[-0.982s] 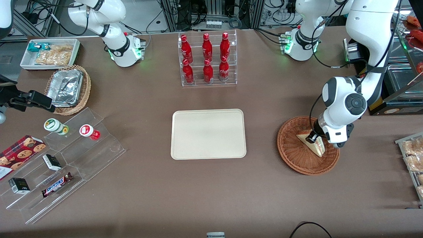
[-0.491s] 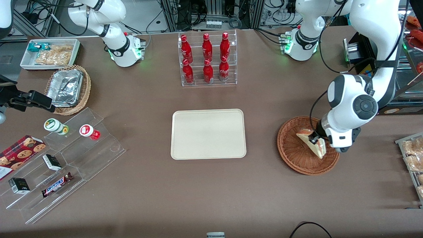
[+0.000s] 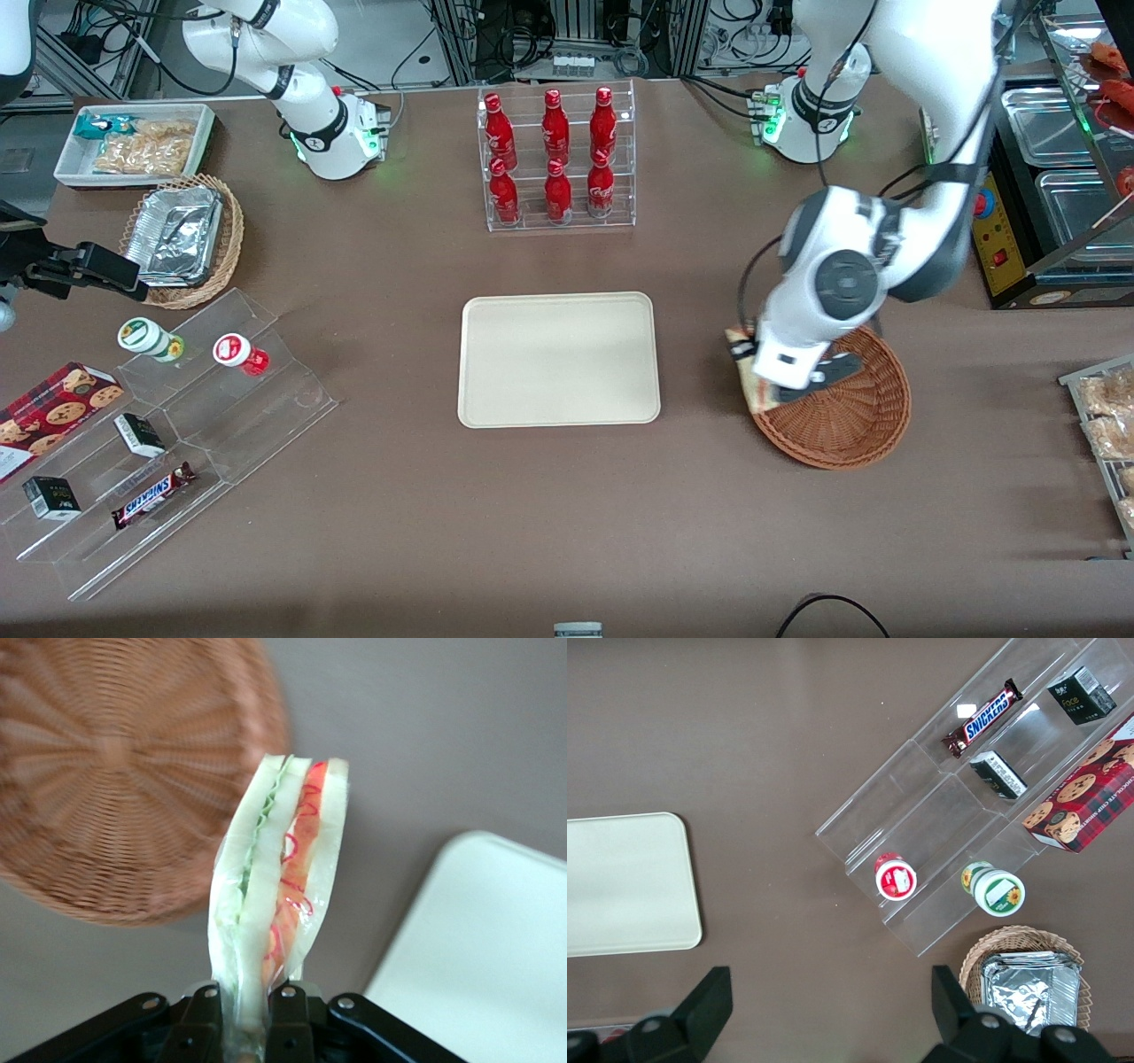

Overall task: Place sandwich from basket to tray
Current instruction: 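Lift the sandwich and carry it with the left gripper to the tray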

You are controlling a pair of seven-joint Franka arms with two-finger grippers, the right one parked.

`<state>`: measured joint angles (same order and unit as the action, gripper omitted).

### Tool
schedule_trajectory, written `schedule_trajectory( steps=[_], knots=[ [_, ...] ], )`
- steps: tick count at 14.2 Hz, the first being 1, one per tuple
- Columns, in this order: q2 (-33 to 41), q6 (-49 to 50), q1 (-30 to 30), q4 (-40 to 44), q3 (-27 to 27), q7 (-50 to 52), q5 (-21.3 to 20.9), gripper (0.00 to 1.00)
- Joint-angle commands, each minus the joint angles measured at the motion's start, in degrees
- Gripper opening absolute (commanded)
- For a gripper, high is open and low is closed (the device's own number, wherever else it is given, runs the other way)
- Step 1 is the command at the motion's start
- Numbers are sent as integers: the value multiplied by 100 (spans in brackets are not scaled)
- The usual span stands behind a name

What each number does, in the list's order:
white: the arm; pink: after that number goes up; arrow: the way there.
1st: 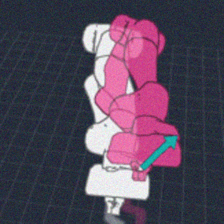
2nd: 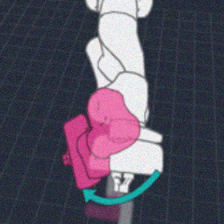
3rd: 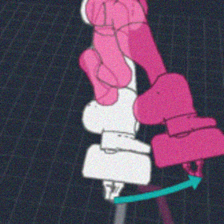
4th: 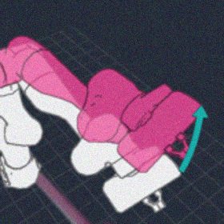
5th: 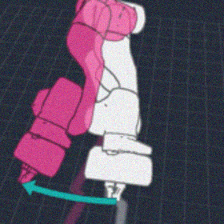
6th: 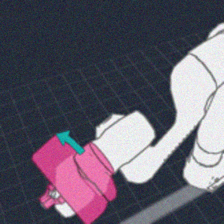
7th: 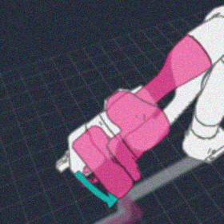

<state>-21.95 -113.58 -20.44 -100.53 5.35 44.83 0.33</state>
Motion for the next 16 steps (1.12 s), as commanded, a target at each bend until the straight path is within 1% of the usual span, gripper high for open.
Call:
schedule_trajectory(
  steps=[1, 2, 4, 7, 11, 13, 16],
  knots=[
    [-686, 169, -538, 805, -78, 16, 90, 9],
    [-888, 169, -662, 1077, -78, 77, 99, 10],
    [-1205, 196, -943, 1561, -69, 235, 99, 7],
    [-1399, 126, -1321, 1633, -52, 254, 117, 6],
    [-1855, -471, -1866, 1861, -25, 719, 90, 6],
    [-1953, -525, -1999, 1897, -25, 799, 90, 6],
    [-2155, -525, -2078, 2186, -25, 1062, 99, 6]
  ],
)
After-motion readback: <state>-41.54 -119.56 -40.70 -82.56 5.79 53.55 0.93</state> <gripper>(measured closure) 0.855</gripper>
